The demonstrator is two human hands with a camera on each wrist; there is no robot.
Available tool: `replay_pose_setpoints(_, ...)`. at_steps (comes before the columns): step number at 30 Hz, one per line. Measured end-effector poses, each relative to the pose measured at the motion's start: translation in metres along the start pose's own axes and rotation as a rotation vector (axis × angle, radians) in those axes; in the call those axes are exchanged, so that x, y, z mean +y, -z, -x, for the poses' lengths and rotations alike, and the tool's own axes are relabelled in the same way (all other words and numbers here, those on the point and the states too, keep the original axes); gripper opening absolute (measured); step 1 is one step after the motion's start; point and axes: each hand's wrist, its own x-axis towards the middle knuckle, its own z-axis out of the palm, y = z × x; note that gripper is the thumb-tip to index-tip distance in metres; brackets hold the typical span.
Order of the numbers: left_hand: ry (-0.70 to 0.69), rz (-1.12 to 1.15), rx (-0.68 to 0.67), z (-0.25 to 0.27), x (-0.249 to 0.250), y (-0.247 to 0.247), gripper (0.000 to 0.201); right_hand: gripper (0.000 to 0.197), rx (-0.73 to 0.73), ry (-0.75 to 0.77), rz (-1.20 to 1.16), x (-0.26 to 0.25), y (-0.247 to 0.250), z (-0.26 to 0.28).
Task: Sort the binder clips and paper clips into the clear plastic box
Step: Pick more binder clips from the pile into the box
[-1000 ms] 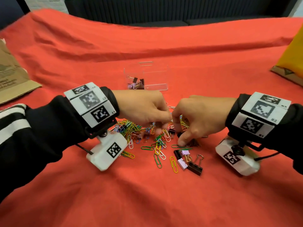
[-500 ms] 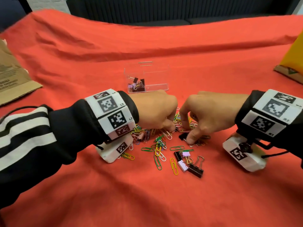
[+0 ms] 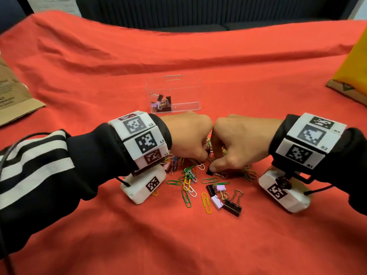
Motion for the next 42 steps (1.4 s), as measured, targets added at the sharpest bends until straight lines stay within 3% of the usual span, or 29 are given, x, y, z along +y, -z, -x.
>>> replay_pose_setpoints(8,0.028,-0.024,-0.029,0.014,-0.019,0.009,0.044,0.013,-0.012,0.015,-0.028,-0.001,0.005,-0.005)
replay_pose_setpoints(13,0.056,0.057,-0.064,0.021,-0.029,0.015,0.038,0.027,-0.054,0.044,0.003,-0.005,0.006,-0.001)
replay_pose_setpoints(20,0.004,0.137,-0.089,0.030,-0.043,0.012,0.034,0.012,-0.087,0.022,-0.002,-0.007,0.005,-0.003)
replay_pose_setpoints(23,-0.005,0.094,-0.088,0.035,-0.038,0.012,0.040,0.002,-0.048,0.056,-0.045,-0.003,0.009,-0.001)
replay_pose_setpoints(27,-0.023,0.042,-0.107,0.034,-0.040,0.009,0.040,0.011,0.050,0.059,-0.141,0.004,0.011,0.000)
replay_pose_setpoints(32,-0.115,0.243,-0.162,0.037,-0.037,0.015,0.038,0.017,0.111,0.131,-0.426,-0.004,0.007,-0.007)
replay_pose_setpoints(36,-0.176,0.367,-0.092,0.043,-0.035,0.016,0.037,0.021,0.149,0.132,-0.573,0.000,0.006,-0.008)
replay_pose_setpoints(42,-0.119,0.382,-0.038,0.045,-0.036,0.015,0.035,0.014,0.227,0.090,-0.561,-0.001,0.008,-0.007)
